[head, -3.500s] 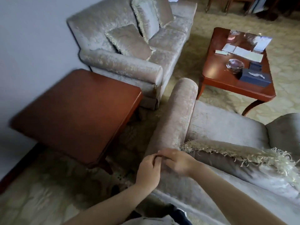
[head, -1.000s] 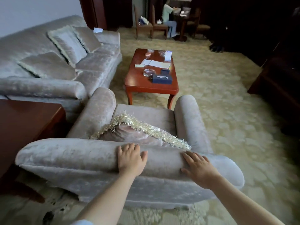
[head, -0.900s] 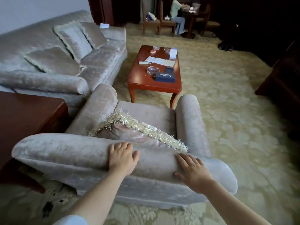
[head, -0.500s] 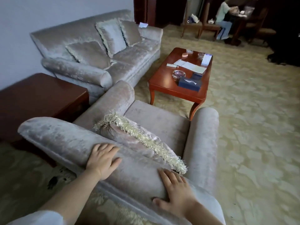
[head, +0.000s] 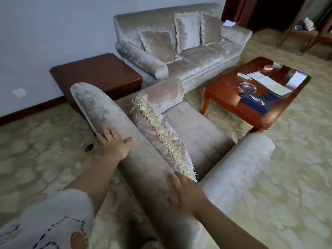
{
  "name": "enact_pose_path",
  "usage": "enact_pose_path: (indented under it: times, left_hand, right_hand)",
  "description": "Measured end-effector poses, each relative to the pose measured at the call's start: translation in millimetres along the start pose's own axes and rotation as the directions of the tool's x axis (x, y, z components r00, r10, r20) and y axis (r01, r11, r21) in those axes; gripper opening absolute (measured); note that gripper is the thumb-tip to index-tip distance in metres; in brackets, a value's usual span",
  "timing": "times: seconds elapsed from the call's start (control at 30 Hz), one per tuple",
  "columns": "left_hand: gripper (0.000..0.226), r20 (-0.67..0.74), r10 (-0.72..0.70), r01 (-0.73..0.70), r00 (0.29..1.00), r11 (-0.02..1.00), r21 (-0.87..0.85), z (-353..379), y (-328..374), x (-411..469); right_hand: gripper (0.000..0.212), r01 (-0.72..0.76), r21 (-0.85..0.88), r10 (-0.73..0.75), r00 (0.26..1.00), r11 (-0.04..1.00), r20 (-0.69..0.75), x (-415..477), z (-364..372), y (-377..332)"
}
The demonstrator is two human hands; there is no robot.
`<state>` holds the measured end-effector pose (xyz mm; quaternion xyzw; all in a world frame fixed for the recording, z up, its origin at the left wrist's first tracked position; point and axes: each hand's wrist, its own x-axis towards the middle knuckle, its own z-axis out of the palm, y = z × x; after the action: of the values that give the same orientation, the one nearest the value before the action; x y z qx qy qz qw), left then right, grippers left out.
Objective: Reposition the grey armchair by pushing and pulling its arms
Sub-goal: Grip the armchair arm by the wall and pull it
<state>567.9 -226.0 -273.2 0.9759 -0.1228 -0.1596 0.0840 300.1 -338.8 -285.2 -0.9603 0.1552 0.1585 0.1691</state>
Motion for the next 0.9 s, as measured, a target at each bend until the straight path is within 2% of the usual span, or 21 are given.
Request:
enact_pose_path:
  times: [0.07,0.13,0.2,0.3,0.4,0.5,0.67,0.8,0.9]
  left_hand:
    - [0.102,-0.029,-0.105,0.097,0.994,0.973,-0.210,23.7,15.4,-52.2]
    - [0.107,-0.057,-0.200,0.162,0.978,0.903,-0.399,48.2,32.9,-107.0]
    - [0.110,-0.057,-0.310,0.241,0.949,0.830,-0.502,64.9,49.2,-148.5]
    - [0.111,0.006,-0.454,0.368,0.891,0.716,-0.593,83.9,65.2,-202.1]
    - [0.107,0.003,-0.498,0.408,0.867,0.706,-0.579,98.3,75.3,-236.2]
    - [0.101,-0.038,-0.511,0.420,0.859,0.744,-0.519,103.3,78.6,-242.8]
    - [0.100,-0.109,-0.548,0.455,0.829,0.775,-0.438,112.9,77.7,-233.0]
    - [0.102,-0.104,-0.589,0.506,0.801,0.760,-0.407,119.0,76.1,-228.0]
    - [0.098,-0.112,-0.594,0.502,0.797,0.754,-0.424,121.9,75.4,-226.2]
  right_hand:
    - [0.073,0.059,-0.071,-0.061,0.998,0.996,-0.021,-20.2,-7.0,24.7]
    - [0.071,0.103,-0.094,-0.109,0.993,0.990,-0.055,-44.3,-14.0,49.9]
    - [0.068,0.139,-0.112,-0.148,0.986,0.984,-0.072,-63.0,-23.1,73.4]
    - [0.064,0.188,-0.198,-0.191,0.982,0.962,0.002,-82.6,-36.2,99.3]
    - [0.060,0.239,-0.229,-0.234,0.971,0.944,0.049,-79.7,-52.7,106.2]
    - [0.056,0.361,-0.280,-0.360,0.931,0.890,0.057,-55.8,-65.1,97.4]
    - [0.059,0.497,-0.180,-0.486,0.868,0.849,0.106,3.4,-73.6,72.8]
    - [0.058,0.607,-0.203,-0.583,0.795,0.768,0.167,36.5,-73.5,52.8]
    - [0.056,0.703,-0.215,-0.694,0.708,0.677,0.131,59.7,-72.4,28.2]
